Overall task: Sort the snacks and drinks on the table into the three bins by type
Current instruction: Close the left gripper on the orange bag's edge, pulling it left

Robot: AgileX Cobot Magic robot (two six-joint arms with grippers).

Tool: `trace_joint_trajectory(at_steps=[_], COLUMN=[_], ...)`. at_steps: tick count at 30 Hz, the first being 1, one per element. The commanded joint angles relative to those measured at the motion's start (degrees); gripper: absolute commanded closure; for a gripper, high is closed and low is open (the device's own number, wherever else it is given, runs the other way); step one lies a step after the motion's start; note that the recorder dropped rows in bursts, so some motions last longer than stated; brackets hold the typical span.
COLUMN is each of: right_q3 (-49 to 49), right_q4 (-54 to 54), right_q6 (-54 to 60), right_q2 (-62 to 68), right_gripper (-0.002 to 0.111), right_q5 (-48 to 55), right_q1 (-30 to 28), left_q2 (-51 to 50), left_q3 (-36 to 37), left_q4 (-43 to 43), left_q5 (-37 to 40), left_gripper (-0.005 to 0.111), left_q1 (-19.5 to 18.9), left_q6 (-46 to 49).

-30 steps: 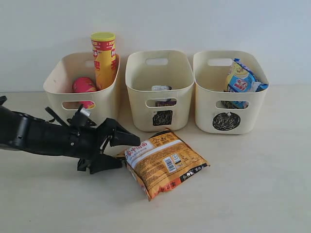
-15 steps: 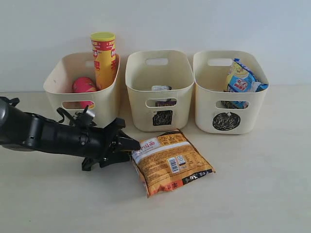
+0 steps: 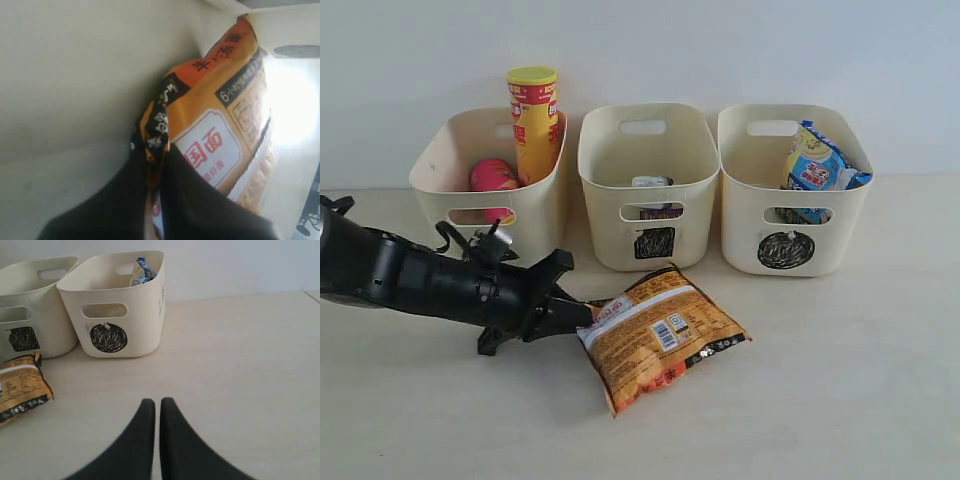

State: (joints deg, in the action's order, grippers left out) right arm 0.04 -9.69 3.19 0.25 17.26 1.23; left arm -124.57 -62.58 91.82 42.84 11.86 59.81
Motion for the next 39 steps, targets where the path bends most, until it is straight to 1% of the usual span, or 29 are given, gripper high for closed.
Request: trace_joint_trajectory(at_steps=[1, 6, 10, 13, 16, 17, 19, 21, 24, 25, 26, 28, 35, 39], right_q3=[0.0, 0.0, 0.0, 0.0, 0.0, 0.0, 0.0, 0.0, 0.0, 0.0, 0.0, 0.0, 0.0, 0.0], right_q4=[0.1, 0.1, 0.1, 0.1, 0.1, 0.1, 0.1, 0.1, 0.1, 0.1, 0.1, 0.1, 0.1, 0.1], right_q6=[0.1, 0.1, 0.1, 0.1, 0.1, 0.1, 0.1, 0.1, 0.1, 0.1, 0.1, 0.1, 0.1, 0.1], right_q2=[-0.2, -0.2, -0.2, -0.2, -0.2, -0.2, -0.2, -0.2, -0.2, -0.2, -0.2, -0.2, -0.2, -0.2], right_gripper=[0.108, 0.108, 0.108, 0.108, 0.108, 0.108, 0.108, 0.108, 0.108, 0.108, 0.108, 0.108, 0.108, 0.108], right_q5=[-0.8, -0.8, -0.8, -0.8, -0.8, -0.8, -0.8, -0.8, -0.8, -0.8, -0.8, -0.8, -0.8, -0.8], right_q1=[0.0, 0.0, 0.0, 0.0, 0.0, 0.0, 0.0, 0.0, 0.0, 0.0, 0.0, 0.0, 0.0, 0.0], left_q2=[2.5, 6.4, 9.5, 11.1, 11.5, 11.5, 11.5, 11.5, 11.4, 11.3, 11.3, 11.3, 11.3, 11.3], left_q3=[0.9, 3.4, 5.9, 6.7, 6.7, 6.7, 7.1, 7.9, 9.4, 9.9, 10.3, 11.0, 12.8, 12.8], left_q4=[-8.5, -13.3, -15.0, -17.3, -18.4, -18.4, -18.4, -18.6, -19.1, -19.2, -19.2, -19.2, -18.6, -15.3], left_q5=[-2.1, -2.1, -1.6, 0.6, 4.2, 5.1, 5.4, 5.4, 4.6, 4.3, 3.8, 3.7, 4.4, 5.4], left_gripper=[0.103, 0.103, 0.103, 0.103, 0.102, 0.100, 0.090, 0.073, 0.045, 0.037, 0.033, 0.029, 0.029, 0.029], left_q1=[-3.1, -7.4, -10.9, -13.2, -14.2, -14.5, -14.5, -14.5, -14.5, -14.5, -14.5, -14.5, -14.5, -14.5], left_q6=[-4.4, -5.0, -5.2, -4.9, -5.0, -5.0, -5.0, -5.0, -5.0, -5.0, -5.0, -5.0, -5.0, -4.0])
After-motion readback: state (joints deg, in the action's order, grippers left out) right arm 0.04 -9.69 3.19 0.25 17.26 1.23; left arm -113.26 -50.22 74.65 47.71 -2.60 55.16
